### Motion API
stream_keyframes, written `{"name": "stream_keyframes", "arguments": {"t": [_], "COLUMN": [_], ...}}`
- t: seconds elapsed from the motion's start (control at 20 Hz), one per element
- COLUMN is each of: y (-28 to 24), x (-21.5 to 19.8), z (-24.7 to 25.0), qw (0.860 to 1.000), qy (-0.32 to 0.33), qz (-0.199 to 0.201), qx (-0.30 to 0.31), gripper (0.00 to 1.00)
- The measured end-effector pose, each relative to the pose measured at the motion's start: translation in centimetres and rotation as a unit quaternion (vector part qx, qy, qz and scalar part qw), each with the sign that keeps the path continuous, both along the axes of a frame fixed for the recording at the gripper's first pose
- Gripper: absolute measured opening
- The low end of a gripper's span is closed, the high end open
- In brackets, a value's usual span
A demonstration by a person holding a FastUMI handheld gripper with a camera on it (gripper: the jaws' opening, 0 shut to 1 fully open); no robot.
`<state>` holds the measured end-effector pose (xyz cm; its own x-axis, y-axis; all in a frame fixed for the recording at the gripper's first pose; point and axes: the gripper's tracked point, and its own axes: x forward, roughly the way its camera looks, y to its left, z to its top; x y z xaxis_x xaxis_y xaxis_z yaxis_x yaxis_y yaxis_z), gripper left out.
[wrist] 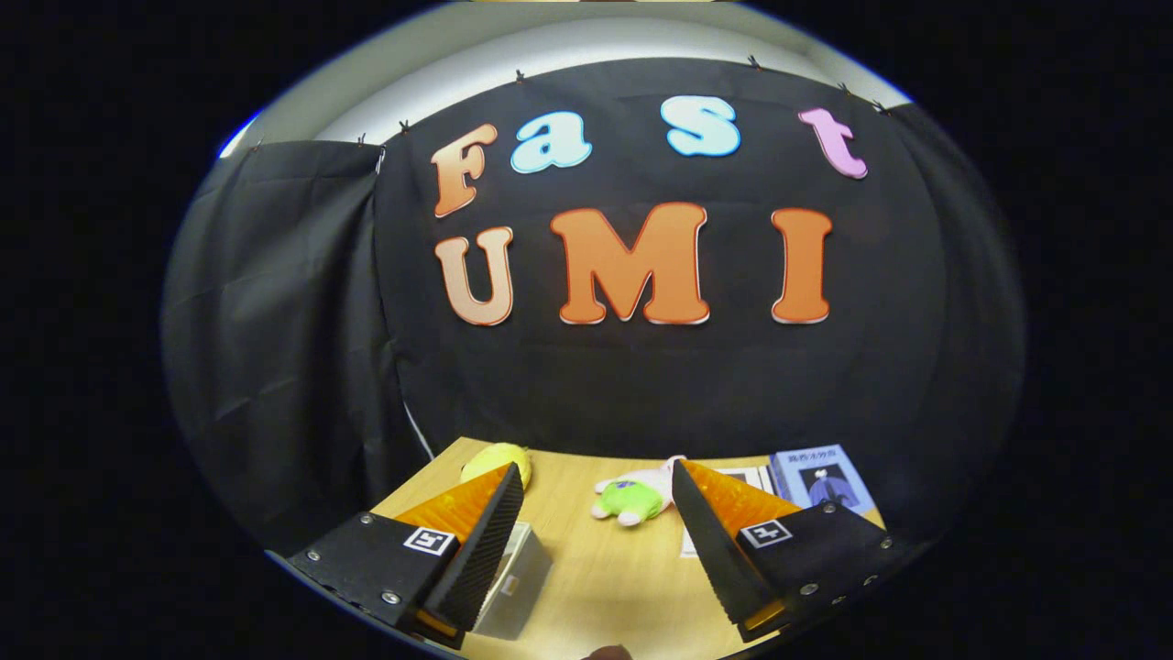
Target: Open the storage box then place both shoes into the box .Put the left shoe in first, then the right shoe, with the right side of both shoes facing outward in a uniform manner.
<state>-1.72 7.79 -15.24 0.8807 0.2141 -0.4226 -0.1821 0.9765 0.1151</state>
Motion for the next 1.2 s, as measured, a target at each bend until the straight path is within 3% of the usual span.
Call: {"name": "stream_keyframes", "arguments": {"t": [0.35, 1.2], "y": [-4.1, -6.9], "x": [0.9, 1.3], "z": [6.1, 11.3], "qw": [0.995, 0.986], "qy": [-0.088, -0.164], "qz": [-0.012, -0.025], "qx": [-0.038, -0.032], "gripper": [0.98, 0.99]}}
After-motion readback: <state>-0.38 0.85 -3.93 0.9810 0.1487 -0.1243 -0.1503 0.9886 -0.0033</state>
